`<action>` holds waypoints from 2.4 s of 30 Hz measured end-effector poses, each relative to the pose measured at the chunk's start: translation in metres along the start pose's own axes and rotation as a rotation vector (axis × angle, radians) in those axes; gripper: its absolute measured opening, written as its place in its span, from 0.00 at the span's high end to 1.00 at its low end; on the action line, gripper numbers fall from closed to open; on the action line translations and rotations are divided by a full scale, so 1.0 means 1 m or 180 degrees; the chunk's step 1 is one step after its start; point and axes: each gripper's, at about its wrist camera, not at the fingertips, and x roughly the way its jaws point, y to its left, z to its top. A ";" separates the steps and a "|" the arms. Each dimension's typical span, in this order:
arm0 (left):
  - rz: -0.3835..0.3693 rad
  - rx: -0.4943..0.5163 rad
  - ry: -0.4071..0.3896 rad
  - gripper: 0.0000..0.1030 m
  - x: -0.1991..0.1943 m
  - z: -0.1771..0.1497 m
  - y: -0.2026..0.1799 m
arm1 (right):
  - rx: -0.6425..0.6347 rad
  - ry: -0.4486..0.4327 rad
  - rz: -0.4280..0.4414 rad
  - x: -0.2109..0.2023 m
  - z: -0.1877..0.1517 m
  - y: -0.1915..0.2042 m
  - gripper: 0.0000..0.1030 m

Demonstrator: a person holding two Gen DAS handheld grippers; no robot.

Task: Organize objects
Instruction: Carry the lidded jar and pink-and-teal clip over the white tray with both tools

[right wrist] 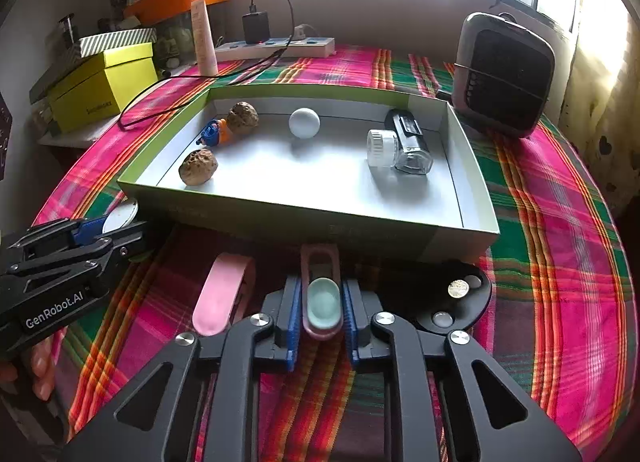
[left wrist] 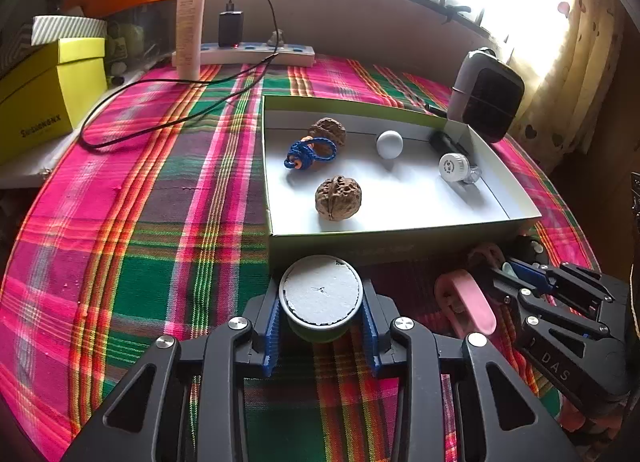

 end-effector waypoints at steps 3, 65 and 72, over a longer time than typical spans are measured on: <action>-0.0007 -0.0006 -0.0002 0.70 0.001 0.001 -0.001 | 0.0003 0.0000 0.0003 0.000 0.000 0.000 0.82; -0.0050 0.0124 -0.0179 0.71 -0.026 0.028 -0.011 | 0.0078 -0.0220 0.0214 -0.022 0.029 -0.006 0.82; -0.0035 0.0119 -0.0226 0.71 -0.023 0.042 -0.008 | 0.0059 -0.0207 0.0260 -0.014 0.041 -0.005 0.82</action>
